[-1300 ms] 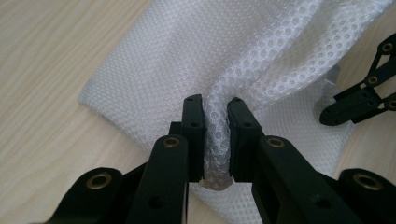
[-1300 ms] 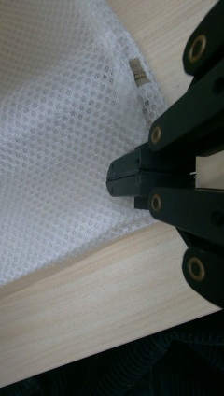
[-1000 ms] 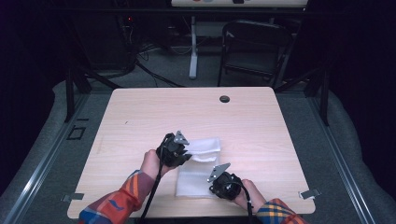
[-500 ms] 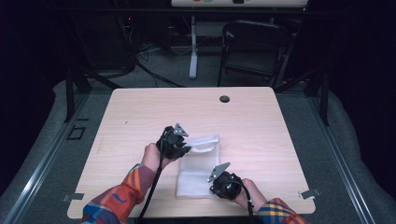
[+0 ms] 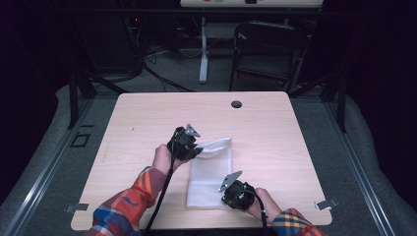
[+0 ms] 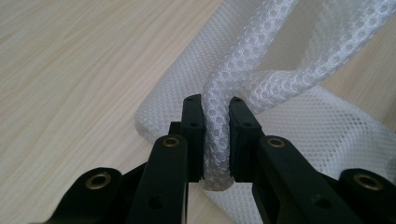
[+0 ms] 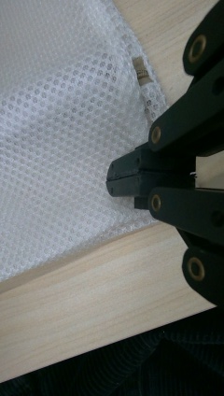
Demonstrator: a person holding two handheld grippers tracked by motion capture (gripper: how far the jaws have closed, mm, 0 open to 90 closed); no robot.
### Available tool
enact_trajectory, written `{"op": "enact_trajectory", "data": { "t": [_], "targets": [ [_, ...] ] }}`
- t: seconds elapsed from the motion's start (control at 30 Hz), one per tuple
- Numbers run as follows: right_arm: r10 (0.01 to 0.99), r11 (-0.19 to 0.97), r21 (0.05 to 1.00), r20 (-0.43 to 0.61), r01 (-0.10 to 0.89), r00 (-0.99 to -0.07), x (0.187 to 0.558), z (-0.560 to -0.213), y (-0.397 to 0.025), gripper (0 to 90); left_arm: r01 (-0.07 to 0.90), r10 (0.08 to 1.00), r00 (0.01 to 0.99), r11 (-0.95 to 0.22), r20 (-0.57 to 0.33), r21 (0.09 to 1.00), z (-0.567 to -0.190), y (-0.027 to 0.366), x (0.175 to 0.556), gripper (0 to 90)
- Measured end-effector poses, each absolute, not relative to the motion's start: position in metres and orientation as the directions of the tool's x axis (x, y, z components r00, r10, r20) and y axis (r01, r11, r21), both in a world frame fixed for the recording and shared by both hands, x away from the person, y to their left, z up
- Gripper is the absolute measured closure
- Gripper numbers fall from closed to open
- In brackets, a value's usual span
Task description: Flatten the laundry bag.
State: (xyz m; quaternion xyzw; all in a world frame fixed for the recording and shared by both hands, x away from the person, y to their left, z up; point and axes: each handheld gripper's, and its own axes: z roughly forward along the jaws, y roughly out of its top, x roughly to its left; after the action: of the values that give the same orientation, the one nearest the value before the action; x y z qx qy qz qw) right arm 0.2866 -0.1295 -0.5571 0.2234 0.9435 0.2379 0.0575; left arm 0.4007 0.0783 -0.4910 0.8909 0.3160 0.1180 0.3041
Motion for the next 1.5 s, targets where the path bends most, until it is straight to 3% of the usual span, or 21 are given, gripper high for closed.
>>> {"op": "enact_trajectory", "data": {
  "t": [1.5],
  "targets": [
    [0.376, 0.811, 0.468, 0.044, 0.352, -0.925, 0.286, -0.557, -0.133, 90.0, 0.533, 0.731, 0.681, -0.543, 0.051, 0.649, -0.482, 0.085, 0.448, 79.9]
  ]
}}
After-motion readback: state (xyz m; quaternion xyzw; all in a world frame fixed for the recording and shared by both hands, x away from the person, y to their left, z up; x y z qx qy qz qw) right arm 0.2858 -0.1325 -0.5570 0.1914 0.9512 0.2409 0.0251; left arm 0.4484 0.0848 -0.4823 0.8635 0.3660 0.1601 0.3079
